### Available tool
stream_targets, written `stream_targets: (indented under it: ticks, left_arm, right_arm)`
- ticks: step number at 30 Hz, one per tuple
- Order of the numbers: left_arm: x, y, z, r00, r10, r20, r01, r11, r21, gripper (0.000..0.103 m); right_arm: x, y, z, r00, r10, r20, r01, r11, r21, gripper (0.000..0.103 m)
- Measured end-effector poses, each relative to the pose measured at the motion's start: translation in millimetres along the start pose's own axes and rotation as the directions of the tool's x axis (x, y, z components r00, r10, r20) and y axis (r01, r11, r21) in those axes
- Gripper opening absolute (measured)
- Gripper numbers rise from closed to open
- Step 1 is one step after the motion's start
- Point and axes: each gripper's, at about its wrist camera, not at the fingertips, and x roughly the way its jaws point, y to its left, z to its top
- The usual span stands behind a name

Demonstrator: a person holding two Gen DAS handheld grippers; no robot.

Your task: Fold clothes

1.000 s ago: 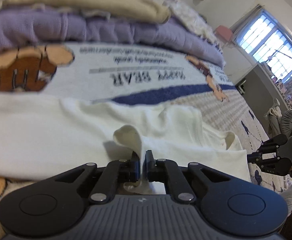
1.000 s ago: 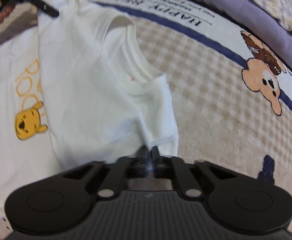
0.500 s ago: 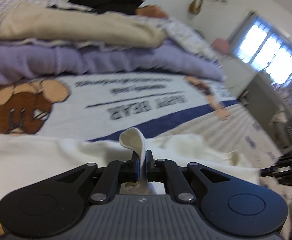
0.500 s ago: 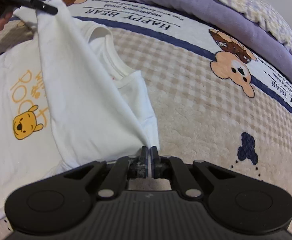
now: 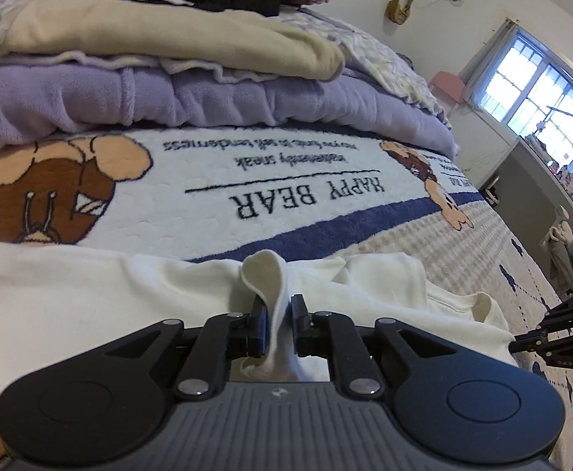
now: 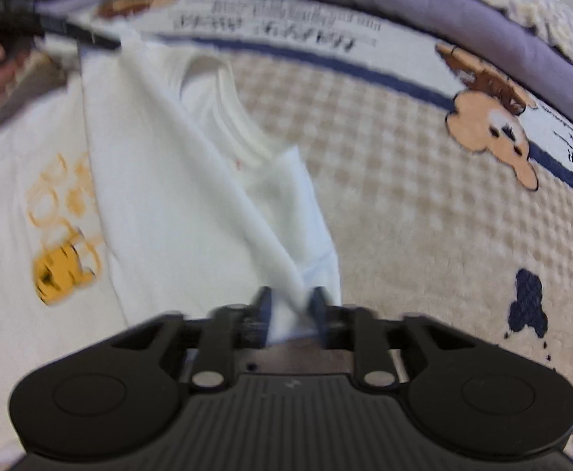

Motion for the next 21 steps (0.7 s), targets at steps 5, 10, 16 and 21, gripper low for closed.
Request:
stream_targets:
  ticks: [5, 10, 16, 21]
  left_arm:
    - [-2.5, 0.3, 6.3, 1.0, -0.026, 0.014, 0.026, 1.0, -0.004, 0.011]
    - [6.2, 4.4, 4.4, 1.0, 0.022, 0.005, -0.022, 1.0, -0.007, 0.011]
    - [15.8, 4.7, 4.2, 0.997, 0.066, -0.03, -0.067, 0.997, -0.036, 0.016]
    - [2.9, -4.1, 6.2, 0.998, 0.053, -0.043, -0.055, 0.998, -0.04, 0.041]
  right_arm:
    - [-15.0, -0.4, -9.4, 0.998, -0.036, 0.057, 0.035, 0.999, 0.028, 0.001]
    - [-21.3, -6.4, -19.6, 0.996, -0.064, 0.056, 0.061, 0.996, 0.066, 0.001]
    - [-9.9, -1.4, -19.2, 0.994, -0.098, 0.046, 0.094, 0.991, 0.099, 0.008]
    - [-25.8, 13.1, -22.6, 0.98, -0.175, 0.099, 0.158, 0.974, 0.163, 0.041]
